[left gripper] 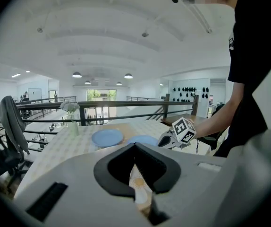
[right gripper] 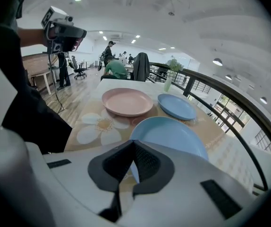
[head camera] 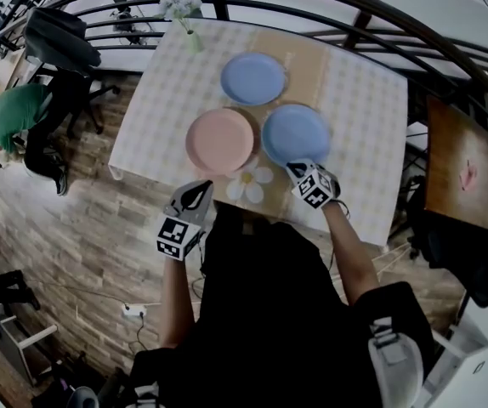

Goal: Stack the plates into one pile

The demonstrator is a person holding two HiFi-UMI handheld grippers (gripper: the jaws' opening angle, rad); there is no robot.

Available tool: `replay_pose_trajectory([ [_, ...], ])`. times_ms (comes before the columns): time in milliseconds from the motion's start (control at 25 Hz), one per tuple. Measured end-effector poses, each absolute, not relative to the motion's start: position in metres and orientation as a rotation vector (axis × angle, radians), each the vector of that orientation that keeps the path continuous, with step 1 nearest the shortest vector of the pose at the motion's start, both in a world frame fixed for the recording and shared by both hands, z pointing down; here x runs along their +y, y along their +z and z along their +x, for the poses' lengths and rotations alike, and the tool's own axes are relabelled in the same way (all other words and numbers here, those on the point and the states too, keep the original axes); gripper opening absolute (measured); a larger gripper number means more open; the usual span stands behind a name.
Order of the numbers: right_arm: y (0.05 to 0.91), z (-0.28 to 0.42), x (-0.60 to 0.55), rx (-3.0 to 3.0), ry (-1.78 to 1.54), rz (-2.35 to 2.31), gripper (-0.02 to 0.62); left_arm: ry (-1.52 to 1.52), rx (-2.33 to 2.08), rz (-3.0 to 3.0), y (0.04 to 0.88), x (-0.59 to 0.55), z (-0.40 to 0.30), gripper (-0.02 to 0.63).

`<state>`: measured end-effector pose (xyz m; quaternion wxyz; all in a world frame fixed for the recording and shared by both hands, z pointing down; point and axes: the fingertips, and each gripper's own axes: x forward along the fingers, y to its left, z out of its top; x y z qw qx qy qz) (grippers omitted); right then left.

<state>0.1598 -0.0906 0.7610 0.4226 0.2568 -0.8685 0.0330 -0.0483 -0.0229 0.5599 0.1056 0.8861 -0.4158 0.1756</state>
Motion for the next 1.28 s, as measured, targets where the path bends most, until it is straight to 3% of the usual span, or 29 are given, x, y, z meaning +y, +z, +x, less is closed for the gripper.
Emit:
replay_pose_trajectory([
  [200, 0.785, 0.155, -0.085, -2.113, 0.043, 0.58, 0.002, 0.516, -1.239, 2.597, 0.571, -0.017, -0.051, 0.0],
  [320, 0.796, 0.154, -0.086, -2.093, 0.049, 0.573, 0.078, 0.515, -1.25, 2.584, 0.577, -0.014, -0.053, 0.0],
  [480, 0.812, 0.154, -0.086, -2.077, 0.066, 0.551, 0.087, 0.516, -1.272, 2.557, 0.584, -0.008, -0.058, 0.0],
  [760, 0.839, 0.159, -0.093, -1.984, -0.005, 0.553, 0.078, 0.532, -1.317, 2.516, 0.589, 0.001, -0.072, 0.0],
  [840, 0.84, 0.161, -0.096, -1.965, -0.019, 0.565, 0.047, 0.533, -1.326, 2.504, 0.589, 0.003, -0.074, 0.0],
  [1280, 0.815, 0.159, -0.101, -1.935, -0.068, 0.582, 0.016, 0.534, -1.307, 2.512, 0.574, 0.001, -0.071, 0.0],
])
